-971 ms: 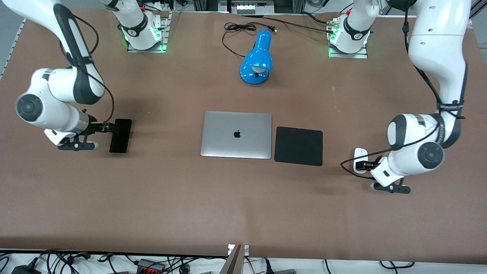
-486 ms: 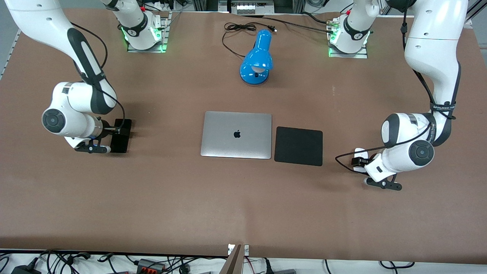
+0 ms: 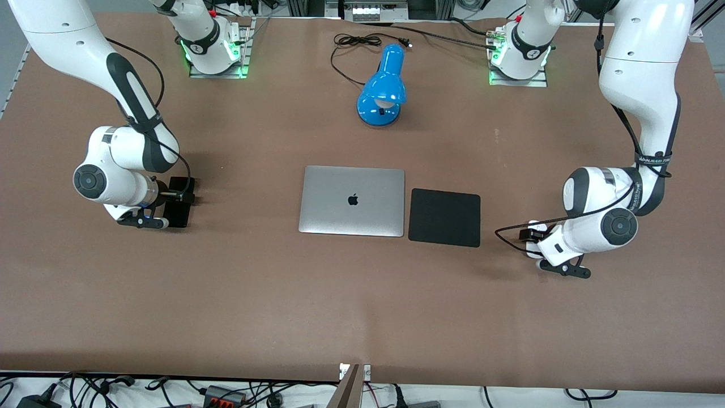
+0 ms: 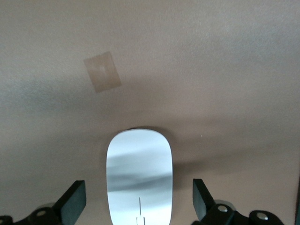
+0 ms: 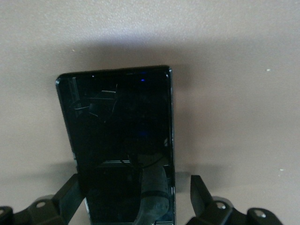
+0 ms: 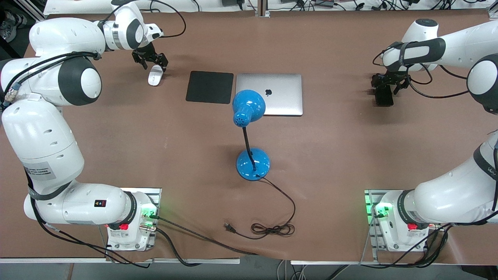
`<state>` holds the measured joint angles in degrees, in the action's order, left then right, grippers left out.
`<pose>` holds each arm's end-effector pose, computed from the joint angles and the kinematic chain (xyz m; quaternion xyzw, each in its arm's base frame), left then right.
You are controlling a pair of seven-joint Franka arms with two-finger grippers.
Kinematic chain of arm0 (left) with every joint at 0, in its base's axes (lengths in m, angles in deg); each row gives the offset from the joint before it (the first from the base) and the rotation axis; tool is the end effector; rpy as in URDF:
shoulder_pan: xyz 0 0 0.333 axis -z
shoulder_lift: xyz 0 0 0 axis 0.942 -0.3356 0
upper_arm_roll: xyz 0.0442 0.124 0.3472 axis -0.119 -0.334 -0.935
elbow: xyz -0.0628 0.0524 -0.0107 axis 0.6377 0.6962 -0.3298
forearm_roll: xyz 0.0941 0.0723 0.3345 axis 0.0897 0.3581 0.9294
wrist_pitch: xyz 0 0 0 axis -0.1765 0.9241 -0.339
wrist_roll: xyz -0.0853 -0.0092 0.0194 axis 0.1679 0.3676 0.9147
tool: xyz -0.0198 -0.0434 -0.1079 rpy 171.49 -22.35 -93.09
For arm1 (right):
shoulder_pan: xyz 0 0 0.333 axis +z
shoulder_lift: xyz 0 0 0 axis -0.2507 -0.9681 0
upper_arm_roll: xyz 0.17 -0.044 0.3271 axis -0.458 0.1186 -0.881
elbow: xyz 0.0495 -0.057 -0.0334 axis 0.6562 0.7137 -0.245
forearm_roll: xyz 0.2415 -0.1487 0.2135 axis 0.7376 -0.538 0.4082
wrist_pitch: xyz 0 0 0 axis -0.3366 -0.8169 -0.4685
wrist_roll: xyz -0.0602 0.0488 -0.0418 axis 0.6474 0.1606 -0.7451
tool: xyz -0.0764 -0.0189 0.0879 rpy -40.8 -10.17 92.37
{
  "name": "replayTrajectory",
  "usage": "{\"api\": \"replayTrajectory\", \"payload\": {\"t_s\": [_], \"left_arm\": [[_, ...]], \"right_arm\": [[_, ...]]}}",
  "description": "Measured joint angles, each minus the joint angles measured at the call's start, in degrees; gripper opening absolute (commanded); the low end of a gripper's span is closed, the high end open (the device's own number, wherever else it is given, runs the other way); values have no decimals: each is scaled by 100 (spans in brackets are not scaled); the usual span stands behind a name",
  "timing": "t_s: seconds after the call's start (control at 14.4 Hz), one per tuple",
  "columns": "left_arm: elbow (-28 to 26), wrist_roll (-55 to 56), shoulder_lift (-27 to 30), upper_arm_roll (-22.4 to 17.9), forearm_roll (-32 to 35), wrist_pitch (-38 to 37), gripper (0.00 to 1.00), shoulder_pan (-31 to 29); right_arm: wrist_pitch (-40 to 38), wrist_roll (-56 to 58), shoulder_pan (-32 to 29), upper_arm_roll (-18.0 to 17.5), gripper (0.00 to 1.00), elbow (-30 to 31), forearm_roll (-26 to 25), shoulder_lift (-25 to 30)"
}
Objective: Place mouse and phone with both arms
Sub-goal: 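Grasp the phone with the right gripper while the left gripper grasps the mouse, then carry the phone toward the laptop while the left gripper carries the mouse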
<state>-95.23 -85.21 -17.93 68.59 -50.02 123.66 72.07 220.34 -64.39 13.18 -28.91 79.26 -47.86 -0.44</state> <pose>0.6659 -0.0207 0.2507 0.9937 -0.0887 -0.0685 0.0048 0.5601 -0.0351 0.2339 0.9920 -0.0520 -0.1134 0.0174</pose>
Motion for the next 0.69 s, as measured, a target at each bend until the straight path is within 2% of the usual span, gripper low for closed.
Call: {"api": "replayTrajectory", "payload": {"t_s": [0.42,0.49,0.55,0.62,0.69], "left_arm": [[-89,0,-6,0,0,-1,100,-2],[-101,0,-8,0,0,-1,100,-2],[-115,0,-12,0,0,-1,100,-2],[-124,0,-17,0,0,-1,99,-2],[-129,0,-20,0,0,-1,94,-2]], "right_arm": [[75,-13,-1,-3,100,14,12,-31],[75,-13,-1,-3,95,15,12,-31],[76,-13,-1,-4,84,15,14,-31],[84,-14,0,-8,67,14,18,-29],[84,-14,0,-8,53,14,18,-29]]}}
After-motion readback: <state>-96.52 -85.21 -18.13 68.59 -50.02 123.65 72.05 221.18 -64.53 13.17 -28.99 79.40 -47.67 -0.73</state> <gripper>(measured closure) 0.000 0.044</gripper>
